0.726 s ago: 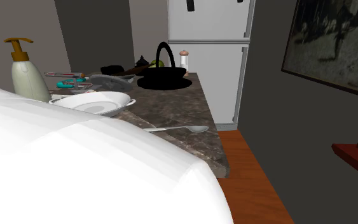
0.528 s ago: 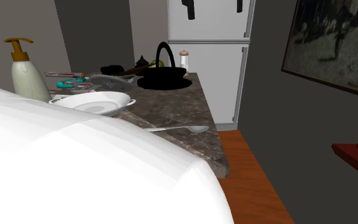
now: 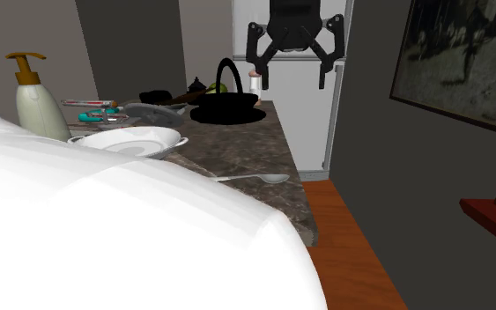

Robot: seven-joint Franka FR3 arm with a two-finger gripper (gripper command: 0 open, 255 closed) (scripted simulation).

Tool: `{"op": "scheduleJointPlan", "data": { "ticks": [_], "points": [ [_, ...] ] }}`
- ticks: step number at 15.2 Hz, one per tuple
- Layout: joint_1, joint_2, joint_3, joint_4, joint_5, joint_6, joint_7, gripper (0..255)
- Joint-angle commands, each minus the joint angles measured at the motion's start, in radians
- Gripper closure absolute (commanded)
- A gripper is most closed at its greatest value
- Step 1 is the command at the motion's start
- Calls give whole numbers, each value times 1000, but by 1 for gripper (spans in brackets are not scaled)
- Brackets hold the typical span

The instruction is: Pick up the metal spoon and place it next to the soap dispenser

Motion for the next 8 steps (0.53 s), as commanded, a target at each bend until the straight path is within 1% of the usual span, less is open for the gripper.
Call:
{"op": "scheduleJointPlan", "data": {
  "ticks": [1,8],
  "points": [
    [13,46,-5,-28,6,44,-25,0],
    [49,240,-26,-82,28,190,-126,0]
  ]
}}
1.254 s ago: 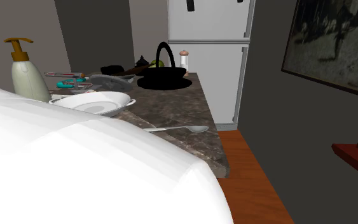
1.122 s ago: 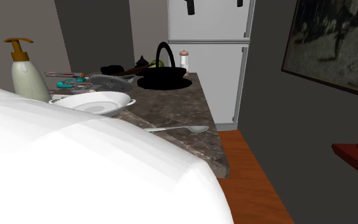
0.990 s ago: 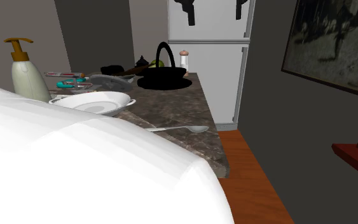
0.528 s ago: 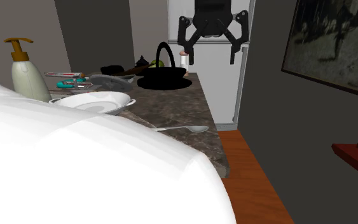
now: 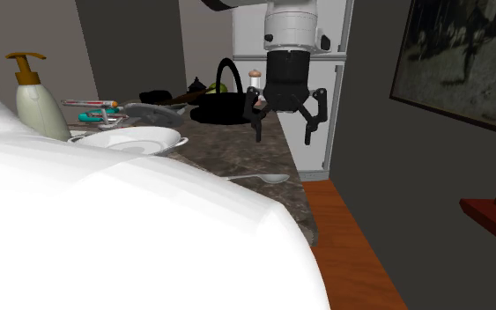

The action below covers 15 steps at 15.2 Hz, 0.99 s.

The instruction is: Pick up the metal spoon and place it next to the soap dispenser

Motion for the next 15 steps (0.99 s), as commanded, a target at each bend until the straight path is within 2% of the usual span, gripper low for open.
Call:
{"op": "scheduleJointPlan", "data": {
  "ticks": [1,3,10,15],
  "points": [
    [12,67,-3,-5,9,43,-28,0],
    [20,114,-4,-11,16,73,-51,0],
    [19,156,-7,-73,15,178,-52,0],
    [19,160,-8,-78,15,187,-52,0]
  ]
}}
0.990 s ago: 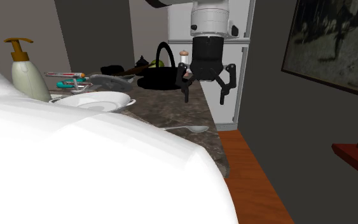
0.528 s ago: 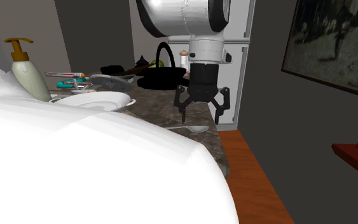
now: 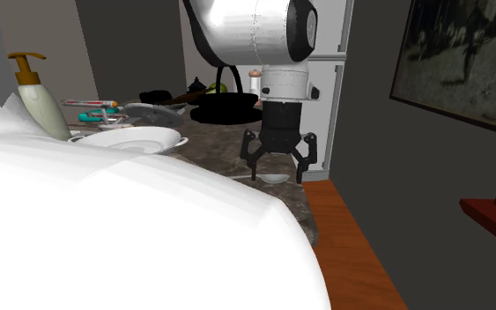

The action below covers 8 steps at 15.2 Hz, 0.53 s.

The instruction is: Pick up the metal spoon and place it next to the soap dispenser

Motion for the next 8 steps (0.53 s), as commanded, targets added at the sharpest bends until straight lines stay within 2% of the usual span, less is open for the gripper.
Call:
{"op": "scheduleJointPlan", "data": {
  "ticks": [1,3,4,8],
  "points": [
    [0,0,0,0,0,1,0,0],
    [0,0,0,0,0,1,0,0],
    [0,0,0,0,0,1,0,255],
    [0,0,0,0,0,1,0,255]
  ]
}}
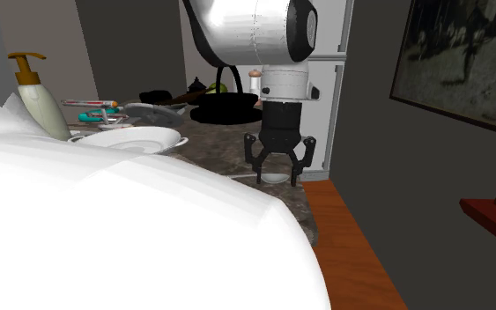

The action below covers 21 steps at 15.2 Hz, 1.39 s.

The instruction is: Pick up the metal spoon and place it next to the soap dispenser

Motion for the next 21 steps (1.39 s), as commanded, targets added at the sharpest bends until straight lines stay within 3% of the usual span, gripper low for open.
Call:
{"op": "scheduleJointPlan", "data": {
  "ticks": [1,5,21],
  "points": [
    [0,0,0,0,0,0,0,255],
    [0,0,0,0,0,0,0,255],
    [0,-122,7,118,-2,-240,2,255]
  ]
}}
